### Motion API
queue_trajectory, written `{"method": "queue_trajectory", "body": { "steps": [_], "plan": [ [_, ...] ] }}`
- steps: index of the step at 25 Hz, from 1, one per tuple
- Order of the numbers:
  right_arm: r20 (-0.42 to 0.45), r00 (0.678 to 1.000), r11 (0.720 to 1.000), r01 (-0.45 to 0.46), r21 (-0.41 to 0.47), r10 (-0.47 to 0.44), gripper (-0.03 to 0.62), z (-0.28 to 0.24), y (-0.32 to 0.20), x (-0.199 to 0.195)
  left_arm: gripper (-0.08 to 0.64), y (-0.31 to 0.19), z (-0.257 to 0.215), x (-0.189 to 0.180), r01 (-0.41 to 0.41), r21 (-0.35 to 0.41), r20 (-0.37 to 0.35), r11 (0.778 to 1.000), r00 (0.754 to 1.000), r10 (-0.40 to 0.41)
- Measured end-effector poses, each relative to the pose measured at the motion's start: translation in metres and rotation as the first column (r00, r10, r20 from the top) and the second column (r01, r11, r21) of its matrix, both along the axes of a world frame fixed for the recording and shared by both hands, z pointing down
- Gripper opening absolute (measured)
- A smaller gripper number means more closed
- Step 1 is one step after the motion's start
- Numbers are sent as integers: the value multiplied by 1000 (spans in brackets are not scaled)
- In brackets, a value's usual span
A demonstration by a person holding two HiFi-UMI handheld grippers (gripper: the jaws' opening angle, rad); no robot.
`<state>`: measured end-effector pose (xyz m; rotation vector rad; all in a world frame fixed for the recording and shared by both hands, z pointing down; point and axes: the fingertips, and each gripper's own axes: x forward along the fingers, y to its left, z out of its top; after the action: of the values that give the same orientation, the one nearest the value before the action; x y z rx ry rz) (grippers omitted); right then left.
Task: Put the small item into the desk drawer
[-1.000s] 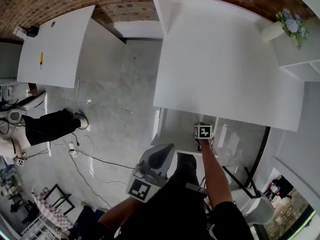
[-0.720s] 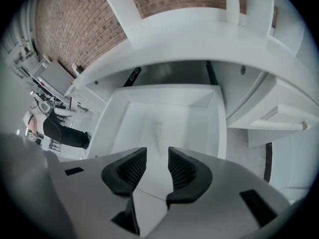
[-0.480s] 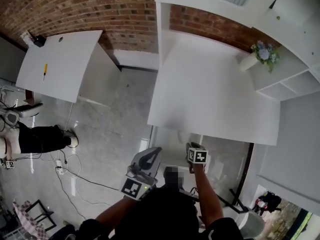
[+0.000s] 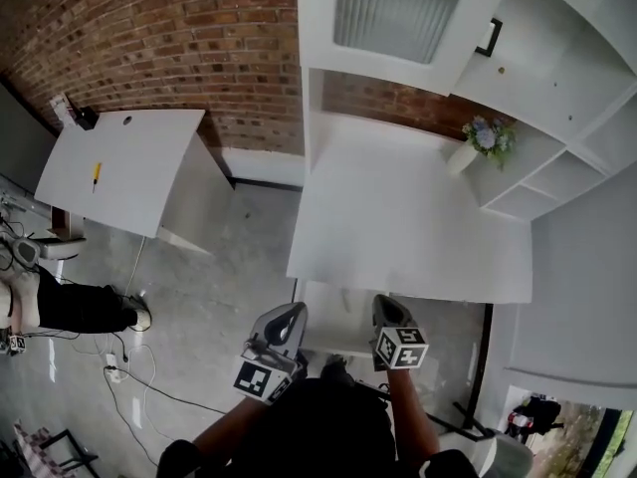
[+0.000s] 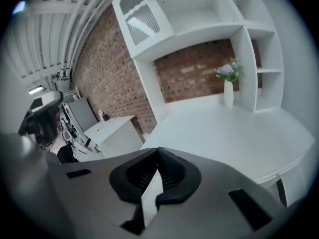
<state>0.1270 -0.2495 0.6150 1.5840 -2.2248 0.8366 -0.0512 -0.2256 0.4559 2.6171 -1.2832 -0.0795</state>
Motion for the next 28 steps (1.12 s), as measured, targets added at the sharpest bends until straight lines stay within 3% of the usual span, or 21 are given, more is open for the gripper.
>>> {"method": "queue_trajectory", "body": {
  "steps": [4,10,19,25,28],
  "plan": [
    [3,1000,987,17,161,-18,14,-70,14,-15,23,3,-14,-2,4,25,-1,1000,1000,-4],
    [-19,1000,922,7,387,0,14,-149,43,-33,23,2,-21,-7,8,53,9,999,1000,-8],
    [4,999,944,-41,329,42,14,-137,51,-22,23,8,-11,4,-35,60,17,998,999,34],
    [-12,999,940,-39,338,46,14,-140,51,-19,23,10,-8,8,-48,55,36,997,998,46],
    [-15,999,939,-31,343,39,14,-141,52,-20,23,10,-15,10,-37,48,2,998,999,37]
  ]
}}
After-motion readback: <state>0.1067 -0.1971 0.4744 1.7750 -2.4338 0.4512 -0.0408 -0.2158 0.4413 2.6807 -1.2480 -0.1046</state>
